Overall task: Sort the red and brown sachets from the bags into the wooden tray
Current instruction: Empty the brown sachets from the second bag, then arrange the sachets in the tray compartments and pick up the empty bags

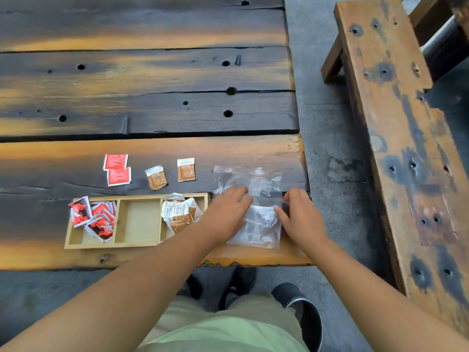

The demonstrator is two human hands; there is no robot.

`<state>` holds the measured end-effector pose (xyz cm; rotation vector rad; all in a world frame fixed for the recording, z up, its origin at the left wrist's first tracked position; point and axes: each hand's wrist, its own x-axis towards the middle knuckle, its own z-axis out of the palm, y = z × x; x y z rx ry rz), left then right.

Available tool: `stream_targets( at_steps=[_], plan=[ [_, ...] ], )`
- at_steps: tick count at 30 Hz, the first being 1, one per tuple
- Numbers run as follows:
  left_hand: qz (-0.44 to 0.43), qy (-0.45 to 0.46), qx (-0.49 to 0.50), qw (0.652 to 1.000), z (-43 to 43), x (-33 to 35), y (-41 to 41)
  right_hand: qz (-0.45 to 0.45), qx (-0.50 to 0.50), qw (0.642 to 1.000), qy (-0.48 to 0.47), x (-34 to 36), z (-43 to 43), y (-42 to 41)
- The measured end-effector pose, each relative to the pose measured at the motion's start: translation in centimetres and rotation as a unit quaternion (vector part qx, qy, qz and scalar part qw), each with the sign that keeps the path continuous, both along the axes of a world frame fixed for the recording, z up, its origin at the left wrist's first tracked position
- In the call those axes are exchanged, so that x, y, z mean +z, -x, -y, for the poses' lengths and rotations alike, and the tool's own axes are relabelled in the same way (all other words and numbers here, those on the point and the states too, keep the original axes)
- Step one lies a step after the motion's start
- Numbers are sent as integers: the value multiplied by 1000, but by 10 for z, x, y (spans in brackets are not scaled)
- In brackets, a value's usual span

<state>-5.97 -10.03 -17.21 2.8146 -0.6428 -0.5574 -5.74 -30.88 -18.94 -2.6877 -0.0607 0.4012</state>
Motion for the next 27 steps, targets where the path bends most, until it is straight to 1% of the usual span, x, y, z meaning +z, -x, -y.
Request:
stream_targets(
  at_steps=[1, 3, 4, 6, 9, 12, 17, 20, 24, 27],
  plan=[
    [-8, -21, -26, 999, 1, -6, 0, 38, 49, 998, 13, 1, 2, 4],
    [-37, -56, -25, 997, 3, -16, 0, 92, 154, 983, 31, 1, 3, 9],
    [-54, -75, -18, 996, 4, -19, 1, 98, 196, 975, 37, -1, 2, 10],
    [-76, -116, -11, 990, 6, -21, 2, 54, 243, 967, 59, -8, -1, 9],
    [-88, -173, 5, 981, 8, -23, 3, -27, 219, 973, 70, -12, -1, 5],
    [-87, -200, 15, 976, 9, -28, 7, -51, 207, 973, 85, -16, 0, -1],
    [-110, -185, 30, 976, 11, -31, 7, -84, 198, 971, 106, -30, 4, -6],
    [-109, -181, 31, 977, 10, -32, 7, -84, 195, 972, 106, -34, 5, -5],
    [-123, -195, 26, 973, 14, -26, 4, -98, 190, 970, 114, -32, 1, -6],
    [-132, -162, 44, 977, 16, -19, 6, -122, 171, 972, 108, -20, -6, -8]
  ],
)
